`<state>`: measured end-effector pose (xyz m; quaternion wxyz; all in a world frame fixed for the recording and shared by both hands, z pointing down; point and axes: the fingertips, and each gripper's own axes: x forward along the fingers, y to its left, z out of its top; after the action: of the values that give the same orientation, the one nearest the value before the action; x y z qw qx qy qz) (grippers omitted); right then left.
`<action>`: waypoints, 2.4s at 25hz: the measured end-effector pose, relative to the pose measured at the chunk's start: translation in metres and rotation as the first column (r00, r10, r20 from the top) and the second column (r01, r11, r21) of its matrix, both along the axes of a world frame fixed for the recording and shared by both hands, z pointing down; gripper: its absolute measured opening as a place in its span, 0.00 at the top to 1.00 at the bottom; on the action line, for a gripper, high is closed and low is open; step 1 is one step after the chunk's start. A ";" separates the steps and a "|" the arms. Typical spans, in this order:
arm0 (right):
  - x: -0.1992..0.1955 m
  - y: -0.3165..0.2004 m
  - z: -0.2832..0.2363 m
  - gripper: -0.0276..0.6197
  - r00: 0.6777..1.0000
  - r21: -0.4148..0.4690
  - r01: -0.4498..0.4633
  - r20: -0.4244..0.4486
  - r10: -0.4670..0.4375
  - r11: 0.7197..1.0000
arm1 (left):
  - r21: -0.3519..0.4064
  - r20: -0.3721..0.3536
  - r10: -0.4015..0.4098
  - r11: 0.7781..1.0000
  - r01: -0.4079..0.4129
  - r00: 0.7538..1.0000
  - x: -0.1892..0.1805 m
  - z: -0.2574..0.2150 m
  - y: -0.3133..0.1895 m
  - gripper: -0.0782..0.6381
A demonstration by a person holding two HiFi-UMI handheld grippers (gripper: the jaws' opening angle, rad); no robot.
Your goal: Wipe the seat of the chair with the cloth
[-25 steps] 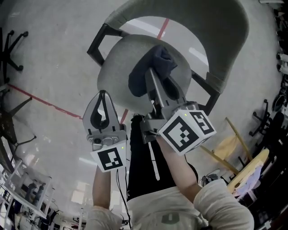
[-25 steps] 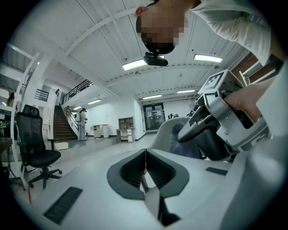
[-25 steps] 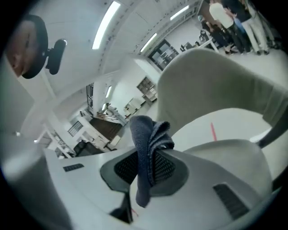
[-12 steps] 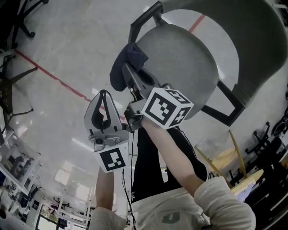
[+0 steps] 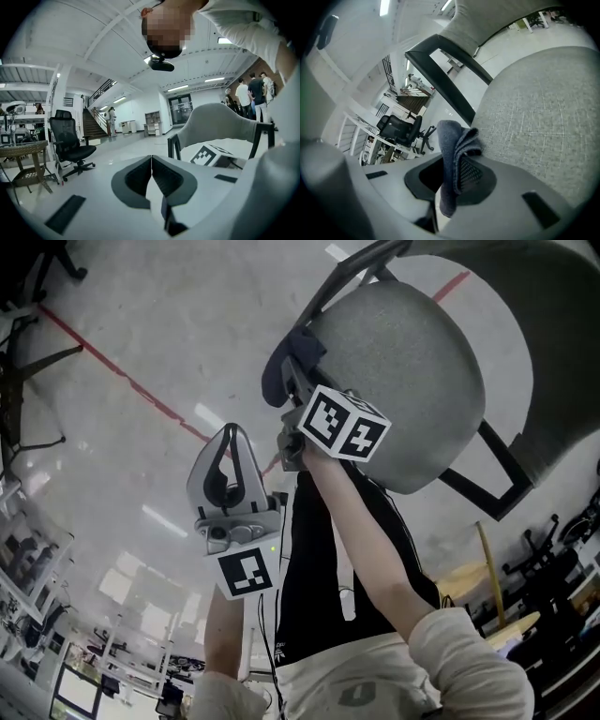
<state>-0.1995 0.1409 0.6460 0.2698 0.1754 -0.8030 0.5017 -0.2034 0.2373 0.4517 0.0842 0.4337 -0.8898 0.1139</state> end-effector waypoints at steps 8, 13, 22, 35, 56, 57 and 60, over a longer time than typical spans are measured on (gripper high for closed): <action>0.017 -0.001 0.004 0.87 0.997 0.028 -0.036 -0.070 0.038 0.999 | 0.020 0.002 0.014 1.000 -0.014 1.000 -0.007 -0.004 -0.002 0.87; 0.051 -0.007 0.005 0.87 0.989 0.034 -0.076 -0.123 0.080 0.997 | 0.007 -0.015 0.099 0.995 -0.099 0.995 0.003 -0.007 -0.015 0.87; 0.179 -0.018 0.019 0.87 0.959 0.081 -0.155 -0.229 0.170 0.985 | 0.021 -0.020 0.350 0.936 -0.350 0.936 0.077 -0.005 -0.094 0.87; 0.343 -0.039 0.009 0.87 0.875 0.123 -0.214 -0.416 0.246 0.969 | 0.084 -0.054 0.656 0.754 -0.651 0.753 0.189 -0.019 -0.225 0.87; 0.456 -0.027 0.031 0.87 0.725 0.074 -0.404 -0.582 0.369 0.912 | 0.083 -0.086 0.740 0.673 -0.735 0.667 0.221 -0.007 -0.255 0.87; 0.458 -0.026 0.030 0.87 0.719 0.061 -0.429 -0.581 0.381 0.901 | 0.087 -0.088 0.737 0.676 -0.732 0.670 0.219 -0.008 -0.255 0.87; 0.457 -0.031 0.021 0.87 0.708 0.041 -0.495 -0.561 0.430 0.868 | 0.094 -0.081 0.724 0.689 -0.718 0.685 0.208 -0.012 -0.254 0.87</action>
<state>0.2575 0.1098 0.6673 0.3649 0.4927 -0.5904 0.5249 0.0044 -0.0169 0.4400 0.0702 0.7564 -0.6442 0.0891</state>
